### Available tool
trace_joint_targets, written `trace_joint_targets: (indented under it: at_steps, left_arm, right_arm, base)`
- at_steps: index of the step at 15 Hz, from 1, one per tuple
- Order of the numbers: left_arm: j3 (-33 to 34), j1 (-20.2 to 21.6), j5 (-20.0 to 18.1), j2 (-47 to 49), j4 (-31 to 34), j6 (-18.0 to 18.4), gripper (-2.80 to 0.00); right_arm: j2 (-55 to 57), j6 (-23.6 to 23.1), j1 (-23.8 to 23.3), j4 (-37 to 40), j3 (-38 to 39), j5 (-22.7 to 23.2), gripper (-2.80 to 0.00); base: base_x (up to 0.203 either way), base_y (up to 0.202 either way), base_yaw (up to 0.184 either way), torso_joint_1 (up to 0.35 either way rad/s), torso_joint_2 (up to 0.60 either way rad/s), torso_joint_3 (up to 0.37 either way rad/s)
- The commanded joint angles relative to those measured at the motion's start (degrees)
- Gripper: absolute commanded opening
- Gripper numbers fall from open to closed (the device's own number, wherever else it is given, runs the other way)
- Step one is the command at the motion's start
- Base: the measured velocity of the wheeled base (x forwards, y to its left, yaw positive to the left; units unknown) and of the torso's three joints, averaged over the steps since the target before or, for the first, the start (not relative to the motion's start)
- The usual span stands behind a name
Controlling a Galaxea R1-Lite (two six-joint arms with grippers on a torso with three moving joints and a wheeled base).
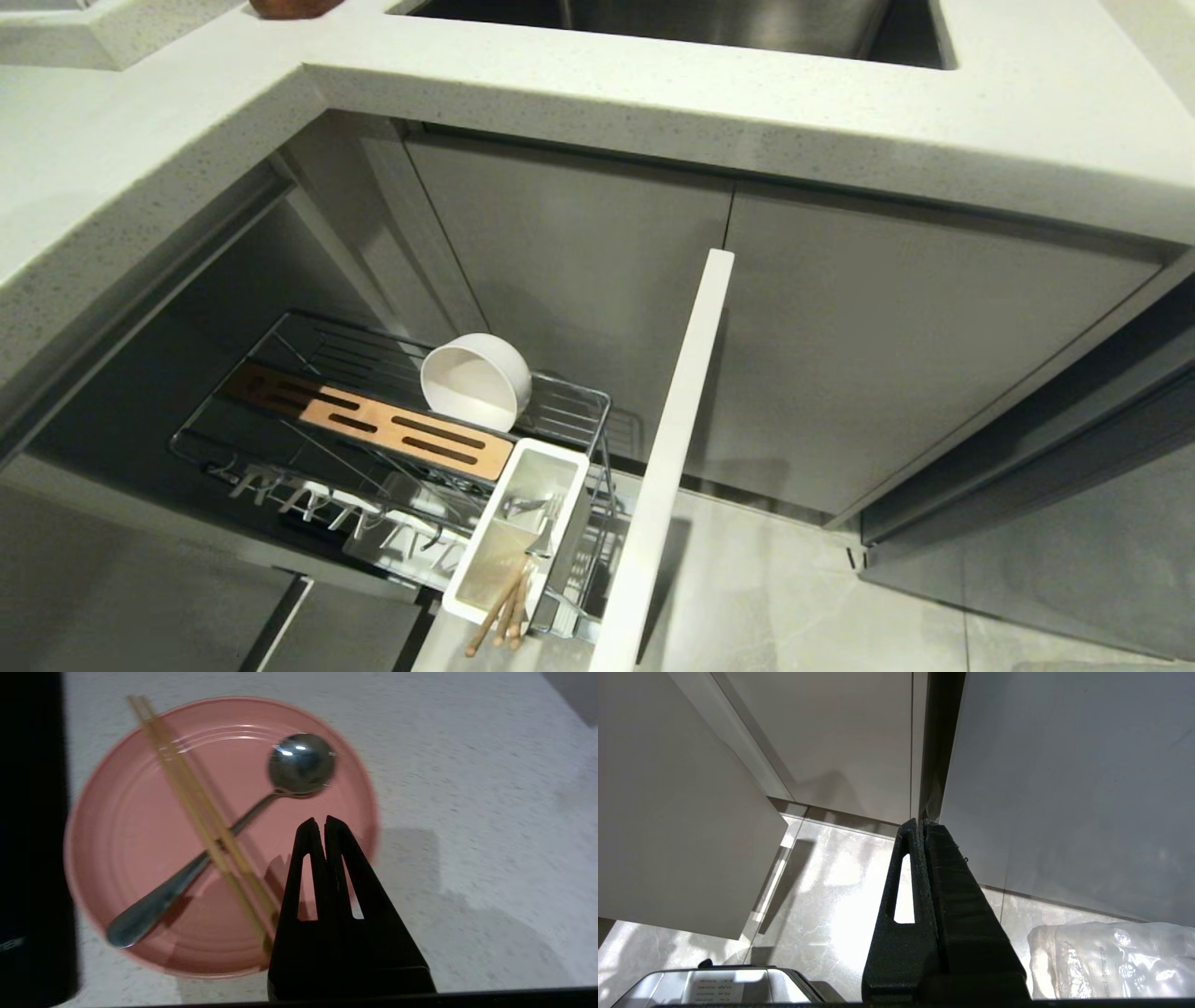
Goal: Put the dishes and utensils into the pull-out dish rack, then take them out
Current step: Pick up the chopsticks and place it in the cupboard
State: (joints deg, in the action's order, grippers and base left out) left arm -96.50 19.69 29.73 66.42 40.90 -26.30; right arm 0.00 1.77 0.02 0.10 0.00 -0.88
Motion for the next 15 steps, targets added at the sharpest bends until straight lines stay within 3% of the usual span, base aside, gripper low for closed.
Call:
trace_joint_targets:
  at_steps: [1,2,8,12,13,15]
  left_arm:
    - [0.6,4.1,0.1,-0.1,0.3,-0.6,-2.8]
    - [0.7,6.3,0.0,-0.1,0.6,-0.8,-2.8]
    - [1.3,8.4,-5.3,0.2,6.2,-7.5,-2.8]
    - [1.9,9.8,-5.6,0.8,6.2,-10.1,-2.8]
    - [2.2,9.9,-5.7,0.6,6.2,-10.3,0.0]
    - [1.8,10.6,-5.7,0.6,6.0,-10.5,0.0]
  right_arm:
    - [0.0,0.0,0.0,0.0,0.2,0.0,-2.8]
    - [0.0,0.0,0.1,0.0,0.1,0.0,-2.8]
    - [0.0,0.0,0.0,0.0,0.1,0.0,-2.8]
    - [0.0,0.0,0.0,0.0,0.2,0.0,-2.8]
    - [0.0,0.0,0.1,0.0,0.1,0.0,-2.8]
    - [0.0,0.0,0.0,0.0,0.1,0.0,-2.8]
  base:
    - [0.0,0.0,0.0,0.0,0.0,0.0]
    - [0.0,0.0,0.0,0.0,0.0,0.0]
    - [0.0,0.0,0.0,0.0,0.0,0.0]
    - [0.0,0.0,0.0,0.0,0.0,0.0]
    - [0.0,0.0,0.0,0.0,0.0,0.0]
    - [0.0,0.0,0.0,0.0,0.0,0.0]
